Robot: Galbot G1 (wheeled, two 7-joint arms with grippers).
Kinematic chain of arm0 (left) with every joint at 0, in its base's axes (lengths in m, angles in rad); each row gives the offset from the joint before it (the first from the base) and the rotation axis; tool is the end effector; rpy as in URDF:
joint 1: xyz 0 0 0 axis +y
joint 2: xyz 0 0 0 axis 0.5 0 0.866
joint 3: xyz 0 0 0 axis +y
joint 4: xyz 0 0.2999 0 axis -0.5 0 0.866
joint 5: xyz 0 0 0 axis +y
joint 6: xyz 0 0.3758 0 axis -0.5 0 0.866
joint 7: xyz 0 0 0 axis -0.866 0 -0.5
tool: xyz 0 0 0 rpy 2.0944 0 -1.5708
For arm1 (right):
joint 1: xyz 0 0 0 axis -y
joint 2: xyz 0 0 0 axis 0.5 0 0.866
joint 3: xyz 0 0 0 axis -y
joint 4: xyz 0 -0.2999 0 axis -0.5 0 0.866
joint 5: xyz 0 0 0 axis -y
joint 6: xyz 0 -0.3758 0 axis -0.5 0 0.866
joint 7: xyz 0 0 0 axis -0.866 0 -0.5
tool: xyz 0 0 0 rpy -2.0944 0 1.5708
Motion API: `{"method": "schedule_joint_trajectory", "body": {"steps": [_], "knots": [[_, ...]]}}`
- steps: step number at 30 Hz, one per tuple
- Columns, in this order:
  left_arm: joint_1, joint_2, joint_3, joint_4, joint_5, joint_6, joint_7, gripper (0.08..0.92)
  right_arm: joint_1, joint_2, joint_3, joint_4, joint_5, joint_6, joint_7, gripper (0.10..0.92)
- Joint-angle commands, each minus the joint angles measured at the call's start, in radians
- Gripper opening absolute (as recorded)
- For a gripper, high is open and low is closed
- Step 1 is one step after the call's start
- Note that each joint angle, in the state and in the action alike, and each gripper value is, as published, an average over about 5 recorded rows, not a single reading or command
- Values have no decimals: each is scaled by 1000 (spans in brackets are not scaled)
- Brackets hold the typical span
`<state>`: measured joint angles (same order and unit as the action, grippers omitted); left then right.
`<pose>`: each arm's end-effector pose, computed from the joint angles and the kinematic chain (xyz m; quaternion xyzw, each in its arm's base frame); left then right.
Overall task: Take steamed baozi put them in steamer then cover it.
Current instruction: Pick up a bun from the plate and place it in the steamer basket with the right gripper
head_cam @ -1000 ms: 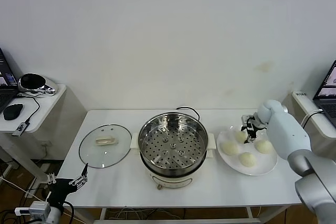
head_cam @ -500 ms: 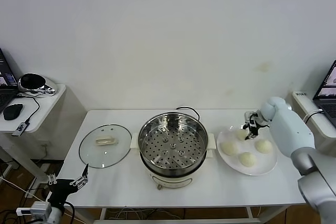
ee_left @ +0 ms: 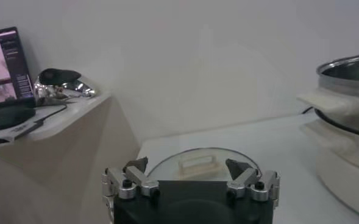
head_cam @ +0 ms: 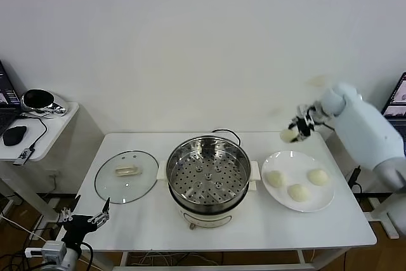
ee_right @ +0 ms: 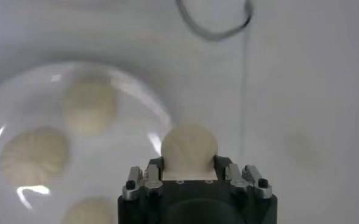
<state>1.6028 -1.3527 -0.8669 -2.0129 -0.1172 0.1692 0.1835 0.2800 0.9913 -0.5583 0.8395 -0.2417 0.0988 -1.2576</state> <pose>0.2131 0.1417 -0.2631 0.0190 -0.9872 -0.0980 0.1240 0.6102 -0.0950 -0.0163 0.4929 -0.5691 0.6034 0.2628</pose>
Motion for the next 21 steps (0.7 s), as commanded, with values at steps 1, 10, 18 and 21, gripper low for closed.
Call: {"method": "schedule_joint_trajectory", "body": {"steps": [1, 10, 18, 21], "knots": [[-10, -3, -3, 5, 4, 2, -7, 823, 219, 92, -205, 70, 236, 54, -95, 526], [12, -8, -10, -4, 5, 2, -13, 823, 189, 224, -223, 96, 260, 387, -131, 526], [16, -18, -16, 5, 13, 1, -17, 823, 142, 242, -281, 207, 129, 626, 10, 533], [12, -21, -15, 7, 18, 2, -16, 823, 131, 247, -309, 211, 73, 694, 88, 537]]}}
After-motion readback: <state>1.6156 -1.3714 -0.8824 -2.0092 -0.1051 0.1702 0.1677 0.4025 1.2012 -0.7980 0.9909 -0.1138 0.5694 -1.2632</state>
